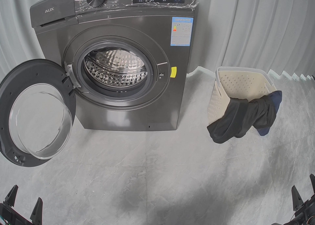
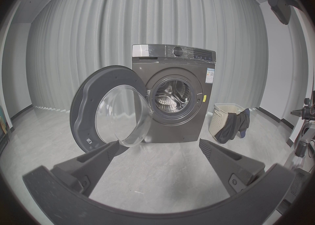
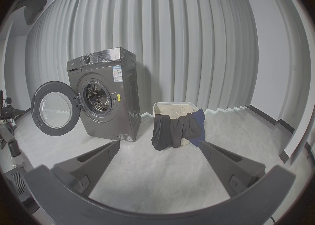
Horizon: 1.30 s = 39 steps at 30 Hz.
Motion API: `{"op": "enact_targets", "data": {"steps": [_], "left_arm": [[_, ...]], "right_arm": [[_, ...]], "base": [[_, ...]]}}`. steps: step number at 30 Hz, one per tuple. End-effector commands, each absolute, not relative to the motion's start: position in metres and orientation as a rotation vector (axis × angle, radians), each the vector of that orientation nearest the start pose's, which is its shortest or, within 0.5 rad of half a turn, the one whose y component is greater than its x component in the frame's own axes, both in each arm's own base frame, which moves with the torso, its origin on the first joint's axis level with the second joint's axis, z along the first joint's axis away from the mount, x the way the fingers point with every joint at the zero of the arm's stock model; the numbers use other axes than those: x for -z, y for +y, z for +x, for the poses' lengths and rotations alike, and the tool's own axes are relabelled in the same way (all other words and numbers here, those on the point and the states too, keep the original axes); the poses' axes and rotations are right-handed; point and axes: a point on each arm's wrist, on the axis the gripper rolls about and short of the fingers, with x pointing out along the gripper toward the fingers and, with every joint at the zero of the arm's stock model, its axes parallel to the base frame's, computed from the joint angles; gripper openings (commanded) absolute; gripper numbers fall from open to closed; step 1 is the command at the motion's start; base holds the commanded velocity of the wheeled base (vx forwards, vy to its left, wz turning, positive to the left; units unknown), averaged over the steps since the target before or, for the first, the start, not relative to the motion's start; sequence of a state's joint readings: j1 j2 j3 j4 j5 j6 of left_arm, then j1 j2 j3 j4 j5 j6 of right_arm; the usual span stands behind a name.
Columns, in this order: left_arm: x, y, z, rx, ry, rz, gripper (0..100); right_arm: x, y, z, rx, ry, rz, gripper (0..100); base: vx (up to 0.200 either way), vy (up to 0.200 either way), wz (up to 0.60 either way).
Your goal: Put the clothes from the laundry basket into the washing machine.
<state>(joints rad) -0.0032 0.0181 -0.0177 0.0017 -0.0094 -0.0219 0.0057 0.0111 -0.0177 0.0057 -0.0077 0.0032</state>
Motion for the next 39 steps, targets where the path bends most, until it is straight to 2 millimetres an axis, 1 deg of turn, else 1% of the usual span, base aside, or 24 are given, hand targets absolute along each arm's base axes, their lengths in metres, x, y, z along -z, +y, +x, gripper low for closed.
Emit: {"op": "enact_targets", "data": {"steps": [1,4,13,25,39], "left_arm": [[-0.0762,-0.0001,-0.023,0.012,-0.001,-0.021,100],[-0.0762,-0.0001,-0.023,0.011,-0.001,-0.023,100],[-0.0762,-0.0001,-0.023,0.012,-0.001,-0.023,100],[-0.0762,-0.0001,-0.023,0.011,-0.001,-0.025,100],[-0.0762,-0.0001,-0.023,0.009,-0.001,-0.023,100]], "right_arm": [[-0.0753,-0.0003,-0.0229,0.002,0.005,0.003,100],[-0.0753,-0.0003,-0.0229,0.002,0.005,0.003,100],[-0.0753,-0.0003,-0.0229,0.002,0.005,0.003,100],[-0.0753,-0.0003,-0.0229,0.002,0.005,0.003,100],[-0.0753,-0.0003,-0.0229,0.002,0.005,0.003,100]], "base": [[0.0,0.0,0.0],[0.0,0.0,0.0],[0.0,-0.2,0.0],[0.0,0.0,0.0],[0.0,-0.2,0.0]]}}
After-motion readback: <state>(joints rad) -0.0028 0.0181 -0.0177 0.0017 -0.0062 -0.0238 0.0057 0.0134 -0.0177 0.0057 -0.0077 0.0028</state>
